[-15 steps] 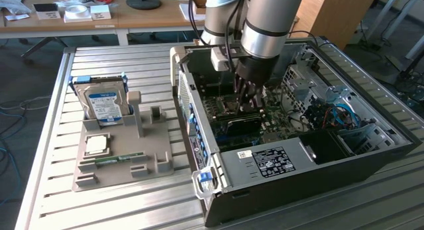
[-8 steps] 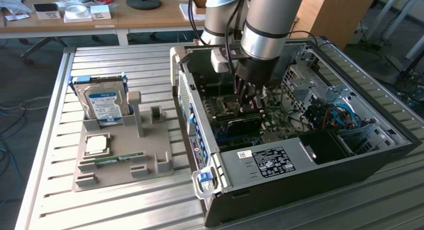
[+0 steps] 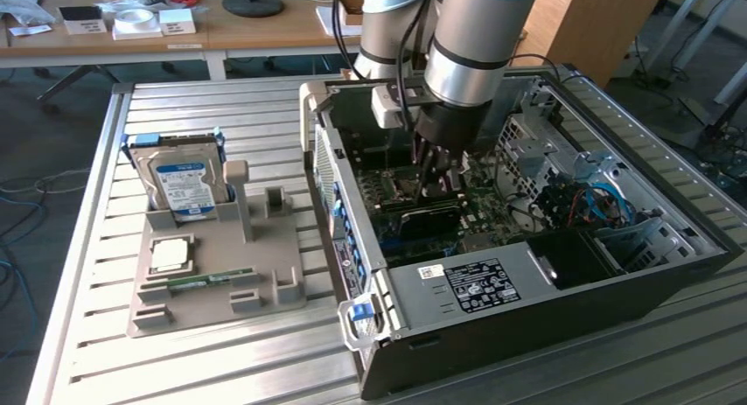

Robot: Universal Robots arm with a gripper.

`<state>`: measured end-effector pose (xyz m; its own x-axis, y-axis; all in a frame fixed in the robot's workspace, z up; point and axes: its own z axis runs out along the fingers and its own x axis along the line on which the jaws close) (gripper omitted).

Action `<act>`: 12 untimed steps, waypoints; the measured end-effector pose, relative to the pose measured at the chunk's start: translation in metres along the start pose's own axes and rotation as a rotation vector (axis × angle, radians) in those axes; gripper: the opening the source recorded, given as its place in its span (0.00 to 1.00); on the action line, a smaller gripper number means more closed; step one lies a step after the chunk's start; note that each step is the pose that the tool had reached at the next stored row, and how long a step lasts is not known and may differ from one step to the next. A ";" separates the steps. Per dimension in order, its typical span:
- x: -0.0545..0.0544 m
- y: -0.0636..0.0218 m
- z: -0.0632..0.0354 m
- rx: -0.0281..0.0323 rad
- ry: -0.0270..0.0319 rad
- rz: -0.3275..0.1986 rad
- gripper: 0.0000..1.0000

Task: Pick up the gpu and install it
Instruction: 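Press down on the gpu until it lock into place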

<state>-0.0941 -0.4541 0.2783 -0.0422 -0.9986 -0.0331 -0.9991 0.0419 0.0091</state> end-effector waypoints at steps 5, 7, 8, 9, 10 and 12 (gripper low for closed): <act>0.000 0.0000 0.0019 0.0000 0.0002 0.000 0.11; 0.000 0.0000 0.0033 -0.0001 0.0003 0.000 0.11; 0.000 0.0000 0.0033 -0.0001 0.0007 0.000 0.11; 0.000 0.0000 0.0033 -0.0001 0.0018 0.000 0.11; 0.000 -0.0001 0.0034 0.0001 0.0045 0.000 0.11; 0.000 -0.0001 0.0043 0.0002 0.0054 0.000 0.11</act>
<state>-0.0940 -0.4541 0.2740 -0.0422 -0.9987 -0.0277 -0.9991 0.0419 0.0089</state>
